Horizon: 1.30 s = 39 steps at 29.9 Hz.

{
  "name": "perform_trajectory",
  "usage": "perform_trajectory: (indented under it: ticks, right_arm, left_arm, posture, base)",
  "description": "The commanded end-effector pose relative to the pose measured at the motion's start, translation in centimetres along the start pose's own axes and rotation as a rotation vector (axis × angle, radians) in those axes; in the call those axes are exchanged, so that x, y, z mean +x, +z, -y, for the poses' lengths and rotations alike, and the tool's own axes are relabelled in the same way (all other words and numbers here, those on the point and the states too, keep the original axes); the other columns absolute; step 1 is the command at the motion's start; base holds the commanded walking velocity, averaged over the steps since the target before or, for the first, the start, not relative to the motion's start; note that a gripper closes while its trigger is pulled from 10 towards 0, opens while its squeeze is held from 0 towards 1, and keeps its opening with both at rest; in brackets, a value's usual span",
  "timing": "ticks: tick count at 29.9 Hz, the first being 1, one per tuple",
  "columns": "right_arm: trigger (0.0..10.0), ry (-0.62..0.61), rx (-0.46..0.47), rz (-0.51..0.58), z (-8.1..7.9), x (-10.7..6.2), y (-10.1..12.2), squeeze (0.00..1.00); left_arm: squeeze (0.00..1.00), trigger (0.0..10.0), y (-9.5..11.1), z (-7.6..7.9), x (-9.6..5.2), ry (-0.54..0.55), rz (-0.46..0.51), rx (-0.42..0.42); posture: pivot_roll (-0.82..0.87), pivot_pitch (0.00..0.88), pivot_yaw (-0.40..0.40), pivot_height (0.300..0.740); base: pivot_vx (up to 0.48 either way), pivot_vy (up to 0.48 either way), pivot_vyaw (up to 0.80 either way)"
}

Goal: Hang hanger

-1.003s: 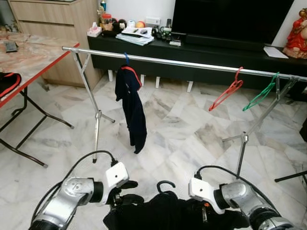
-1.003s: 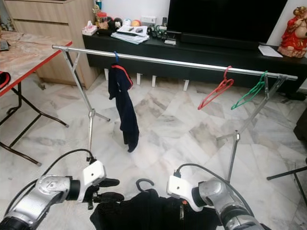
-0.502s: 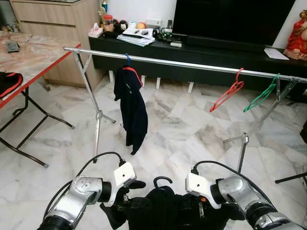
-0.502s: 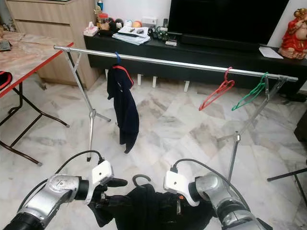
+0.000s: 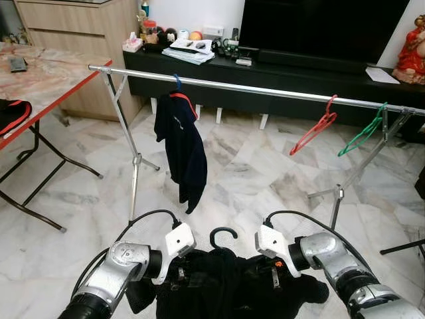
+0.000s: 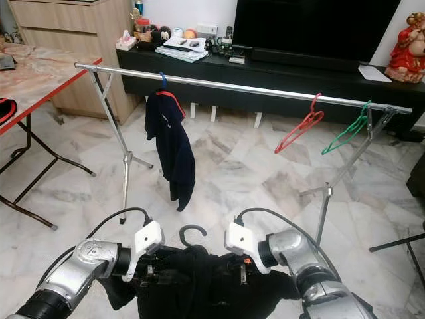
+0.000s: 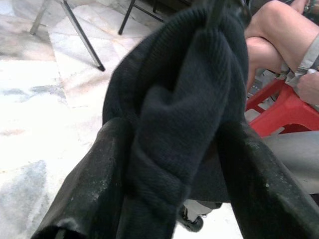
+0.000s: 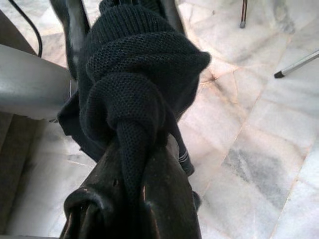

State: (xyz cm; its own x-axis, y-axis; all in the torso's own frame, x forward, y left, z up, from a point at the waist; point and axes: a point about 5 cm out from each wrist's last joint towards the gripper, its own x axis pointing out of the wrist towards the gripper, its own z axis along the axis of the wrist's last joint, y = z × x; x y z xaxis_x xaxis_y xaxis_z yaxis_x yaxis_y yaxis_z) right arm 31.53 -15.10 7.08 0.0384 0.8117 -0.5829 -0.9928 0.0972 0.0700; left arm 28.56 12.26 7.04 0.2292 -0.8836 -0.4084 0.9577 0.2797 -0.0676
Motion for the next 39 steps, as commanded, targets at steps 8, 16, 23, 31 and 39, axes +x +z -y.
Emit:
perform_trajectory:
  ticks: [8,16,23,31,39]
  right_arm:
    - [0.0,-0.011,-0.035,0.065,0.73,-0.33,1.74,0.00]
    - [0.0,-0.011,-0.035,0.076,0.82,-0.28,2.01,0.00]
    - [0.0,-0.009,-0.032,0.081,0.81,-0.27,2.02,0.00]
    - [0.0,-0.022,-0.030,0.085,0.89,-0.27,2.06,0.00]
    - [0.0,-0.027,-0.025,0.080,0.89,-0.44,1.87,0.00]
  left_arm:
    - [0.00,0.0,0.28,-0.15,0.41,-0.022,0.004,0.006]
    - [0.00,0.0,0.39,-0.16,0.49,-0.028,0.011,0.005]
    - [0.00,0.0,0.46,-0.19,0.52,-0.029,0.014,0.010]
    - [0.00,0.0,0.49,-0.16,0.56,-0.029,0.018,0.009]
    - [0.00,0.0,0.53,-0.18,0.55,-0.029,0.017,0.014]
  posture:
    - [0.06,0.048,-0.084,0.740]
    - [0.06,0.049,-0.084,0.740]
    - [0.07,0.049,-0.085,0.740]
    - [0.07,0.040,-0.085,0.740]
    - [0.07,0.028,-0.084,0.740]
  base:
    - [0.000,0.000,0.00]
    - [0.000,0.000,0.00]
    - [0.000,0.000,0.00]
    - [0.000,0.000,0.00]
    - [0.000,0.000,0.00]
